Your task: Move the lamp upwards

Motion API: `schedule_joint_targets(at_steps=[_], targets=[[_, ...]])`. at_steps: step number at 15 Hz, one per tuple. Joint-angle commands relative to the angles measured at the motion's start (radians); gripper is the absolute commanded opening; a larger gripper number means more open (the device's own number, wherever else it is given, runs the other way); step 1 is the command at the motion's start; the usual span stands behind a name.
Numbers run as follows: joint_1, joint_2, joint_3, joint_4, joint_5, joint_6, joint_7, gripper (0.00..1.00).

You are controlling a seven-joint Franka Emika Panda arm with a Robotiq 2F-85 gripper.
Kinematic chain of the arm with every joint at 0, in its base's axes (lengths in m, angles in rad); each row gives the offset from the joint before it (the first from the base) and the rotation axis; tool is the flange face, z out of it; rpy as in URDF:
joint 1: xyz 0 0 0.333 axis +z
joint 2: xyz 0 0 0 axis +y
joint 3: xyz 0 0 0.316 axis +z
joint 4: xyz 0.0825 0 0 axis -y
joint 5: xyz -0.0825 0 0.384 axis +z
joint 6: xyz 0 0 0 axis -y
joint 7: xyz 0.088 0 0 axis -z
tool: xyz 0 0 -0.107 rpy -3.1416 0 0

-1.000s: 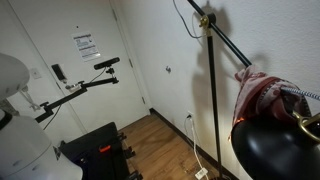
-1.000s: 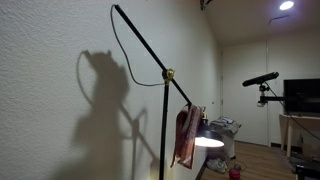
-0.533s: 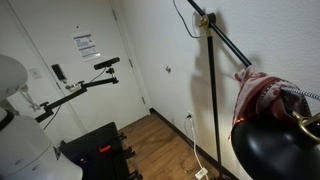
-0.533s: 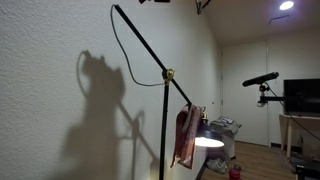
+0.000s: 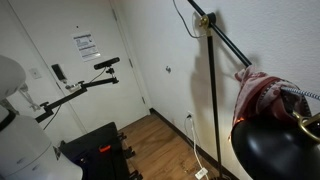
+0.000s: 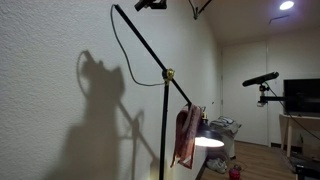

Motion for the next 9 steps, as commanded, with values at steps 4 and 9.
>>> schedule_joint_targets(at_steps=[4,9], targets=[[0.108,0.048,-0.114,0.103,0.019,-0.147,-0.032,0.00],[0.080,0.026,-0.089,0.063,0.010,-0.126,-0.004,0.01]])
